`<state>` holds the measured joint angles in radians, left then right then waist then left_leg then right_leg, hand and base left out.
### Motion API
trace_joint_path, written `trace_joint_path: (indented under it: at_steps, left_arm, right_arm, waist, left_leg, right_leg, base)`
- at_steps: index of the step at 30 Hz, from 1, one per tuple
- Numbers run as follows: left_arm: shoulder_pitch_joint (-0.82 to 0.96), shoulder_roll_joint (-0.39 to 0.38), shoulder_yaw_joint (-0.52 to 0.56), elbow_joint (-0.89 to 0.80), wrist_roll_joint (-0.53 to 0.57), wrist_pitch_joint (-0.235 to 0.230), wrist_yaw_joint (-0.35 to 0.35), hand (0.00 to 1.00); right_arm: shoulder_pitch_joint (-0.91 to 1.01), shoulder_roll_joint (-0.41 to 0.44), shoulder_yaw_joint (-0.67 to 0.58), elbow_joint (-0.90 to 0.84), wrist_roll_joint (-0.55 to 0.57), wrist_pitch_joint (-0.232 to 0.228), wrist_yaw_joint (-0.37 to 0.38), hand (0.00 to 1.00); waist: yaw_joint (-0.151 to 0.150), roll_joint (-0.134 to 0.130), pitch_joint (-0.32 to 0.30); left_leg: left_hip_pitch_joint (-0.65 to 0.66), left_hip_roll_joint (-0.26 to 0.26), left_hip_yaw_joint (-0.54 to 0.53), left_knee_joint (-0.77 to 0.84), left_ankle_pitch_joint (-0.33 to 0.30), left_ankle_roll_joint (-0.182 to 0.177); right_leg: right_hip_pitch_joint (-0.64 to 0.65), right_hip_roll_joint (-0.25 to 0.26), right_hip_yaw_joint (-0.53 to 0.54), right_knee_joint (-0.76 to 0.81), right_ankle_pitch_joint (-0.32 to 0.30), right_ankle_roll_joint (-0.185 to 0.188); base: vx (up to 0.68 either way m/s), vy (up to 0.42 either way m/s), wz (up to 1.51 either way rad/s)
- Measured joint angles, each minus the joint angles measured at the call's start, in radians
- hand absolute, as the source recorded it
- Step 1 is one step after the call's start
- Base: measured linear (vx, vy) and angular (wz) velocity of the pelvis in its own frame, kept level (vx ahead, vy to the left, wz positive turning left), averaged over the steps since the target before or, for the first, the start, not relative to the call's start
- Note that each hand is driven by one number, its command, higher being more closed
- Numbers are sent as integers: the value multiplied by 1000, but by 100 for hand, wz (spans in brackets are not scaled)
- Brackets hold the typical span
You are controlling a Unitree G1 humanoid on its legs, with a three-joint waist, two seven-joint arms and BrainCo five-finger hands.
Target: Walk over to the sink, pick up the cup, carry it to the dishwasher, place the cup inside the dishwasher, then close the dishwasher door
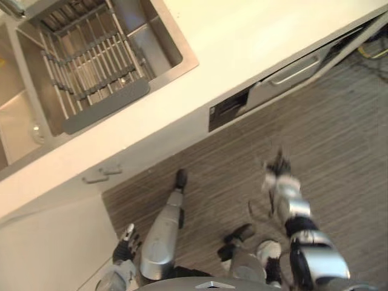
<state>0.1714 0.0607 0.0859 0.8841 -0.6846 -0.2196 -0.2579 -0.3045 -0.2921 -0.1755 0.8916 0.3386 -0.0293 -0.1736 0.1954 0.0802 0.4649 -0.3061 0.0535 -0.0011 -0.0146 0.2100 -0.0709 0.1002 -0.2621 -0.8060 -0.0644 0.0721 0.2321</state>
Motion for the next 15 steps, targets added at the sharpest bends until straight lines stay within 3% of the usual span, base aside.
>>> trace_joint_path:
  at_steps: [2, 3, 4, 5, 6, 7, 8, 9, 10, 11, 13, 15]
  left_arm:
    - [0, 11, 59, 5, 9, 0, -10, 0]
    - [-1, 26, 97, 21, 31, 1, -10, 0]
    - [-1, 48, 122, 45, 58, 4, -7, 0]
    - [4, 59, 134, 52, 68, 10, -4, 0]
    - [17, 70, 149, 50, 84, 23, 5, 0]
    - [34, 75, 150, 51, 103, 26, 15, 0]
    - [53, 73, 150, 51, 111, 26, 18, 0]
    - [71, 56, 147, 66, 130, 26, 31, 0]
    - [68, 44, 135, 78, 150, 36, 44, 0]
    - [68, 40, 137, 76, 166, 39, 54, 0]
    - [63, 31, 143, 80, 177, 48, 64, 0]
    - [39, 16, 152, 89, 192, 60, 81, 0]
  right_arm:
    - [82, 43, -79, 105, 9, -34, 50, 0]
    - [135, 76, -121, 154, 8, -63, 78, 0]
    - [188, 111, -153, 177, 7, -73, 105, 0]
    - [213, 128, -165, 190, 4, -75, 111, 0]
    - [263, 158, -187, 192, -15, -77, 121, 0]
    - [315, 183, -190, 184, -34, -83, 131, 0]
    - [343, 190, -189, 184, -43, -85, 136, 0]
    - [365, 197, -189, 179, -72, -86, 148, 0]
    - [388, 215, -189, 177, -80, -85, 150, 0]
    - [401, 236, -187, 169, -90, -84, 153, 0]
    - [406, 259, -180, 137, -111, -89, 167, 0]
    - [414, 283, -178, 91, -131, -120, 188, 0]
  waist:
    - [-6, -38, -7]
    - [-11, -70, -27]
    - [-20, -107, -51]
    - [-27, -128, -65]
    - [-43, -162, -89]
    - [-41, -192, -107]
    - [-39, -201, -118]
    - [-51, -187, -135]
    - [-73, -154, -168]
    - [-73, -161, -184]
    - [-69, -169, -198]
    - [-74, -147, -209]
  left_leg:
    - [7, -10, -4, 28, -24, -3]
    - [8, -15, -10, 35, -43, -12]
    - [13, -27, -19, 35, -60, -5]
    - [15, -35, -19, 37, -71, -6]
    - [7, -50, -8, 94, -97, 0]
    - [1, -66, 33, 194, -175, 32]
    - [2, -67, 38, 238, -216, 47]
    - [28, -64, -2, 287, -265, 71]
    - [42, -41, -64, 279, -276, 70]
    - [88, -35, -101, 248, -263, 69]
    - [145, -39, -132, 227, -275, 78]
    - [210, -43, -187, 220, -305, 91]
  right_leg:
    - [18, -7, -1, 13, -12, -5]
    - [21, -14, -3, 27, -30, -9]
    - [17, -34, -7, 74, -69, -13]
    - [10, -52, -2, 112, -113, -28]
    - [-8, -80, 42, 181, -192, -127]
    - [-8, -80, 124, 244, -255, -287]
    - [-10, -82, 180, 297, -250, -352]
    - [-52, -88, 337, 471, -165, -366]
    - [-104, -34, 448, 527, -211, -244]
    - [-121, 10, 498, 524, -269, -192]
    - [-141, 46, 541, 496, -308, -153]
    - [-187, 97, 584, 472, -325, -140]
  base:
    - [-28, 33, 6]
    - [-31, 20, 16]
    - [-18, 17, 22]
    - [21, 55, 42]
    - [69, 78, 44]
    - [159, 105, 37]
    - [183, 100, 30]
    - [228, 113, 67]
    - [291, 53, 101]
    - [289, 17, 96]
    - [261, -34, 62]
    - [242, -66, 69]
